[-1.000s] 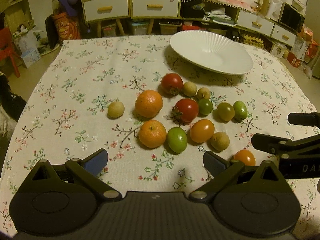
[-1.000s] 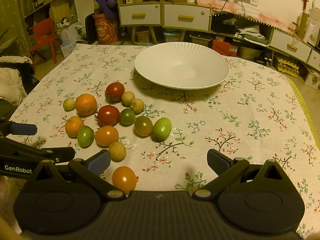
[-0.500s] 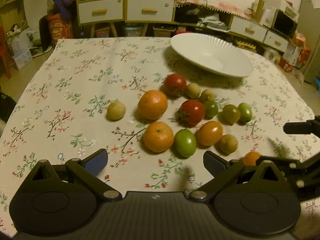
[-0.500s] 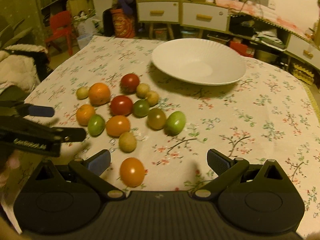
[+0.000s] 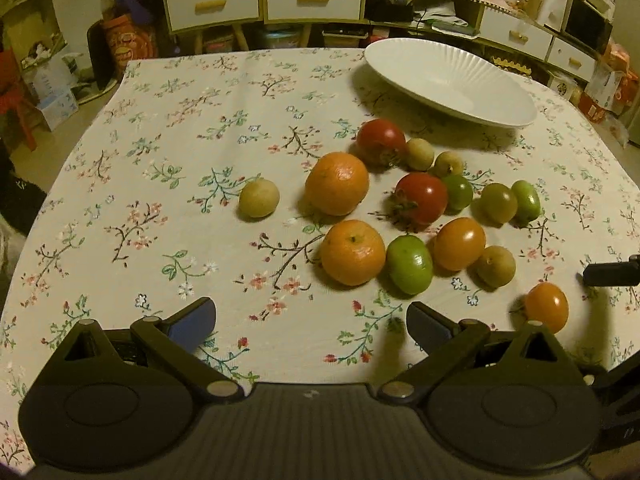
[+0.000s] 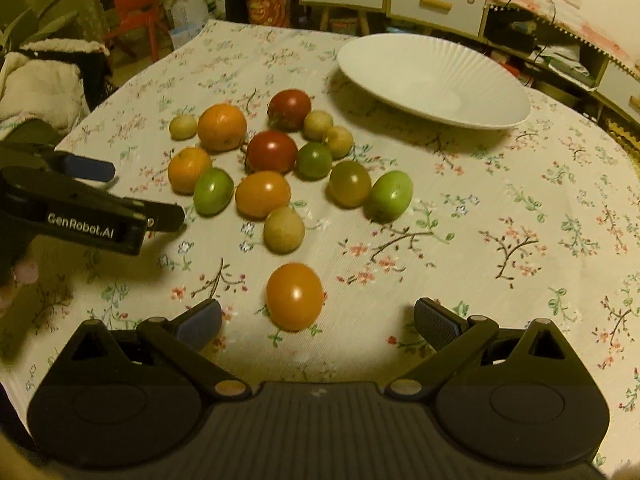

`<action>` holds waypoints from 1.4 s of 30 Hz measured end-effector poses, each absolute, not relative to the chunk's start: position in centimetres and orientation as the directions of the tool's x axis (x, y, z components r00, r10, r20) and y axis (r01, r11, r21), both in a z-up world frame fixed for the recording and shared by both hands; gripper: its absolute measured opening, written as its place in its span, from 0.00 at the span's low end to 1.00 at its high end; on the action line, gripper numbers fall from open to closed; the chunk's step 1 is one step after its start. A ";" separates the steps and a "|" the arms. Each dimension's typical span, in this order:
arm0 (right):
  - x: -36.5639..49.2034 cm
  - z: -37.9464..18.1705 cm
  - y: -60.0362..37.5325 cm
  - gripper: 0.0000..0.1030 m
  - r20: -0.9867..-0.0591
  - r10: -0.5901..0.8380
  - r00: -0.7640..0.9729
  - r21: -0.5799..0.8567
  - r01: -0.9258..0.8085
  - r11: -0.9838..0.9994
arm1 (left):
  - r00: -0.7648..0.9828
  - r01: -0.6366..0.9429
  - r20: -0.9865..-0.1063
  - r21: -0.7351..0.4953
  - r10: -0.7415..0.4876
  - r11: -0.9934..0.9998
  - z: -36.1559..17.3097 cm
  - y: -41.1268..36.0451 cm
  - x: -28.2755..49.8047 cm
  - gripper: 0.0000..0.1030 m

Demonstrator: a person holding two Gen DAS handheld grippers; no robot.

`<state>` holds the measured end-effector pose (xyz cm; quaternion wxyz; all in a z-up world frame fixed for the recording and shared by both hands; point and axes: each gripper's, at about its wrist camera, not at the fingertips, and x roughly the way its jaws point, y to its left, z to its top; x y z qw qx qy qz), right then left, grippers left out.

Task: Organize fruits
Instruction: 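Grasp a mandarin with the left tool while the right tool grasps an orange tomato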

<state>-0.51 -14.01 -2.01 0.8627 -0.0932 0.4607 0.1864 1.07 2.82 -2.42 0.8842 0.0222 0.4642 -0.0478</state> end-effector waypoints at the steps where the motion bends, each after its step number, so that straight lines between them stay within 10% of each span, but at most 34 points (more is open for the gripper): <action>1: -0.5 -2.1 -14.0 1.00 -0.832 0.234 0.503 0.009 -0.410 0.912 | 0.562 0.105 -0.825 -0.007 -0.065 0.994 -2.5 2.8 1.1 1.00; 26: -1.1 -3.4 -13.0 0.99 -0.806 0.233 0.545 -0.073 -0.482 0.873 | 0.639 0.229 -0.755 0.002 -0.149 0.973 -3.8 2.3 1.5 0.95; 42: -1.7 -2.3 -12.3 0.26 -0.785 0.297 0.543 -0.061 -0.545 0.836 | 0.682 0.255 -0.707 -0.014 -0.190 0.967 -3.4 2.4 1.9 0.43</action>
